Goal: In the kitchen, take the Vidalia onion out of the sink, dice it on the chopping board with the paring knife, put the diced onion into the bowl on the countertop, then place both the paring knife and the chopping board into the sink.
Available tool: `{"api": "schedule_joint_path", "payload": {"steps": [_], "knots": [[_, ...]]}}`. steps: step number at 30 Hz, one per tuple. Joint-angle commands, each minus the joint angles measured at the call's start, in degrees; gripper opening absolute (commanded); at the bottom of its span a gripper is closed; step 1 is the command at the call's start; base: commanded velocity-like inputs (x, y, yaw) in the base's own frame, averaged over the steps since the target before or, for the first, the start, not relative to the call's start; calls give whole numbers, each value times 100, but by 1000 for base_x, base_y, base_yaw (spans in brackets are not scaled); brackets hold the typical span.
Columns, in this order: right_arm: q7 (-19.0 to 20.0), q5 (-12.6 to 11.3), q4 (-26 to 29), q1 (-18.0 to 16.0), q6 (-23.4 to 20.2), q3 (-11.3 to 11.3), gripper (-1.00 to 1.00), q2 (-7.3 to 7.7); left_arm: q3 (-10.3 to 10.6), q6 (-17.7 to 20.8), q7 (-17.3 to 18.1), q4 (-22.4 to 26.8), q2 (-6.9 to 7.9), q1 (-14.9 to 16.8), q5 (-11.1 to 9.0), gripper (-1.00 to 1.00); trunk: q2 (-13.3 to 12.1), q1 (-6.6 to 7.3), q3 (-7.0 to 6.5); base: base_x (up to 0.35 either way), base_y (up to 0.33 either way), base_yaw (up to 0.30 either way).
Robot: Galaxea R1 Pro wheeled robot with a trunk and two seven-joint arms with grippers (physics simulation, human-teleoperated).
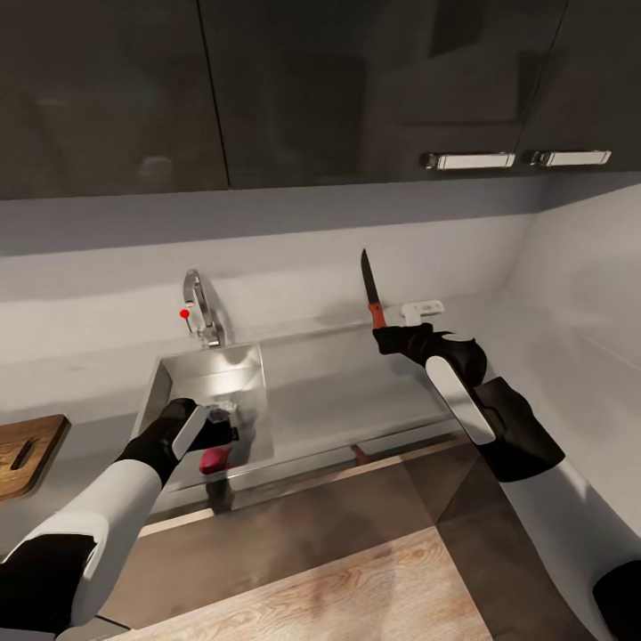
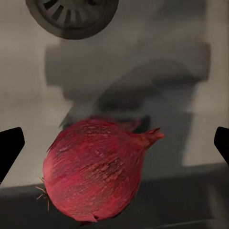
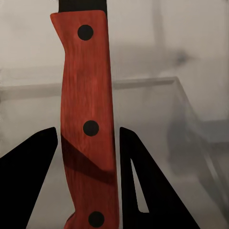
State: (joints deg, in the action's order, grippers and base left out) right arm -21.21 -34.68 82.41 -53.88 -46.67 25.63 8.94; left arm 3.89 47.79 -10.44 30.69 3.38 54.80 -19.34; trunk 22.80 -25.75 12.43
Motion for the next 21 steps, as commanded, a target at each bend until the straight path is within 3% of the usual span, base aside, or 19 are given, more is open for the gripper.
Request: {"api": "schedule_joint_path", "payload": {"steps": [1,21], "knots": [[-59,-56,12,-9,-9,13,-100,5,43,15,-46,8,10,4,-60,100,12,-4,12,0,0,0],[-59,-56,47,-9,-9,12,-100,-18,57,36,-30,2,6,4,-61,100,12,-4,14,0,0,0]]}}
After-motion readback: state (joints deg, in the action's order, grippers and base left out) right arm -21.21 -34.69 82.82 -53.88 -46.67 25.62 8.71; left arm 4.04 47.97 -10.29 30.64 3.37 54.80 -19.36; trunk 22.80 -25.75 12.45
